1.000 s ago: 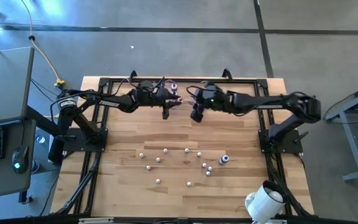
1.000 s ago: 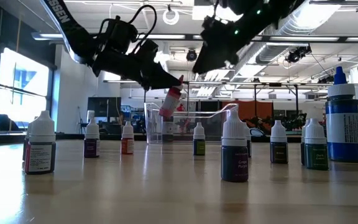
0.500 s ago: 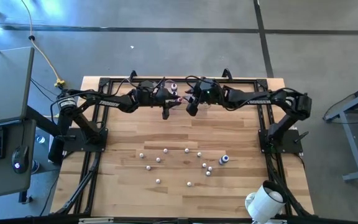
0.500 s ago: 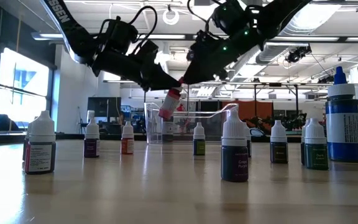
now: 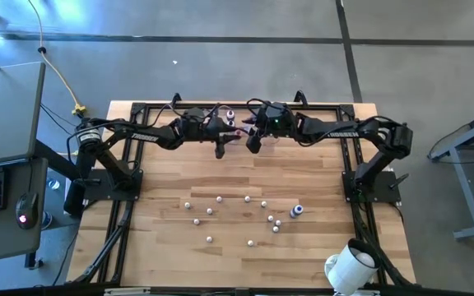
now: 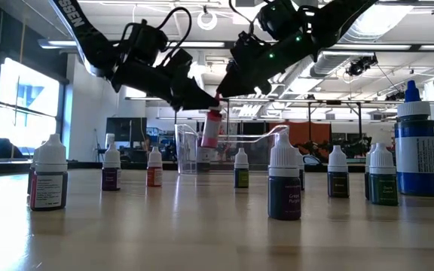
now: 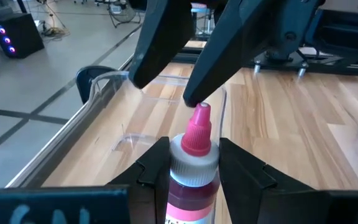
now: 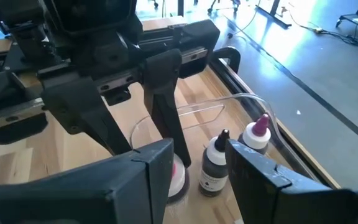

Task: Pick & Place food coloring
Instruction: Put the pink food coloring into the transparent bin

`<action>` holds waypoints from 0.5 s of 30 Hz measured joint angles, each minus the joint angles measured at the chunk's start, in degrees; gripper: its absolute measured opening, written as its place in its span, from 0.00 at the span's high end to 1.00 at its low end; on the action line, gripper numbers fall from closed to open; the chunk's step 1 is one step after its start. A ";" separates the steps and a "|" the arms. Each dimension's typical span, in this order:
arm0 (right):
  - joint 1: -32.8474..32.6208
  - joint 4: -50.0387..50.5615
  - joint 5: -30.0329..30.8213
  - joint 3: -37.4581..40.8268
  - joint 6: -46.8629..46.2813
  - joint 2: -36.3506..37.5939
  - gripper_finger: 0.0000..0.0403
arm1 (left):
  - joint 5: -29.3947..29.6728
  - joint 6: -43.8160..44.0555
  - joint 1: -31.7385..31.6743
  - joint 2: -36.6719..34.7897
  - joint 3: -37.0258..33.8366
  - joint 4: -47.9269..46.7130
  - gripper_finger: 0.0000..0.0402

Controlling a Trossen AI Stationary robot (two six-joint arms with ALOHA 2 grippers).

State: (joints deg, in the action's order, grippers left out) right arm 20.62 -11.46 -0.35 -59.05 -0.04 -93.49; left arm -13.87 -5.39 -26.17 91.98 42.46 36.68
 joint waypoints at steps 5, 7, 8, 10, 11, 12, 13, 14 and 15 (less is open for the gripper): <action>0.12 -0.09 -0.23 0.00 0.83 0.44 0.65 | 0.60 1.70 -0.07 0.00 0.02 -3.06 0.74; 0.32 0.82 0.03 0.00 1.87 1.40 0.65 | 1.08 1.75 -0.07 0.00 0.02 -3.96 0.74; 0.39 1.01 0.33 -0.02 2.06 2.15 0.65 | 1.72 1.76 -0.05 0.00 0.02 -4.08 0.74; 0.42 2.47 1.49 -0.02 2.17 3.89 0.65 | 3.00 2.34 -0.04 0.00 0.02 -3.89 0.74; 0.42 3.13 1.69 -0.02 2.17 4.91 0.65 | 3.80 2.83 -0.04 0.00 0.02 -3.87 0.74; 0.41 3.69 1.71 -0.02 2.15 5.84 0.65 | 4.53 3.19 -0.04 0.00 0.02 -3.85 0.74; 0.39 4.32 1.72 -0.02 2.05 6.84 0.65 | 5.19 3.52 0.06 0.00 0.02 -3.87 0.74; 0.37 4.98 1.72 -0.02 2.02 7.80 0.65 | 6.44 3.92 0.38 0.13 0.02 -3.80 0.74; 0.25 5.58 1.70 -0.02 2.02 8.66 0.65 | 8.19 4.20 0.77 0.64 0.06 -3.29 0.74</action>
State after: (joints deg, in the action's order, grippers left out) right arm 20.88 -5.88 1.34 -59.07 1.98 -84.83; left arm -5.67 -1.19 -25.40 92.62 42.51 33.39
